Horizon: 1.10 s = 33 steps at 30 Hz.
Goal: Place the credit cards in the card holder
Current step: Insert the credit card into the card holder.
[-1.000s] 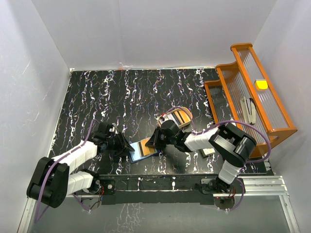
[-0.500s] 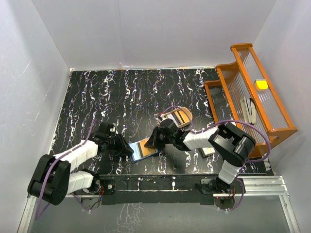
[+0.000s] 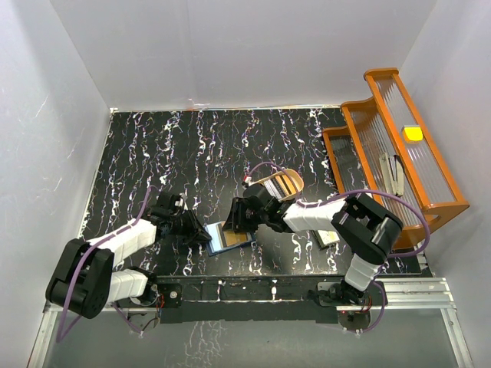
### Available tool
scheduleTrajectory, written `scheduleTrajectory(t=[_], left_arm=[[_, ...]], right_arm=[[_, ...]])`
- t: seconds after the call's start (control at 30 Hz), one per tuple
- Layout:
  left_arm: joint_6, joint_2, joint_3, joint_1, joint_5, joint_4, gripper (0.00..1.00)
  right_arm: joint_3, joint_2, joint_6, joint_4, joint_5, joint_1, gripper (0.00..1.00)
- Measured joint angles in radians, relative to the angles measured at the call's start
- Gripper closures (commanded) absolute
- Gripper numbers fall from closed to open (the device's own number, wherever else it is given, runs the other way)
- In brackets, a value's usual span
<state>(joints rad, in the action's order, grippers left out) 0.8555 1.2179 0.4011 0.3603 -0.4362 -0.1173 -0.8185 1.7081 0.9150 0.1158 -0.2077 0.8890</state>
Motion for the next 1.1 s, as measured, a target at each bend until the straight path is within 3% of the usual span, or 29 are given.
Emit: scheduleTrajectory(t=[0.67,1.1], left_arm=[[-0.008,0.002,0.001,0.002,0.002,0.006,0.86],[-0.005,-0.003,0.005,0.002,-0.009,0.012,0.82]], right_arm=[[-0.036,-0.031,-0.032,-0.122,0.038,0.007,0.45],[-0.036,-0.079,-0.072,-0.206,0.074,0.007,0.44]])
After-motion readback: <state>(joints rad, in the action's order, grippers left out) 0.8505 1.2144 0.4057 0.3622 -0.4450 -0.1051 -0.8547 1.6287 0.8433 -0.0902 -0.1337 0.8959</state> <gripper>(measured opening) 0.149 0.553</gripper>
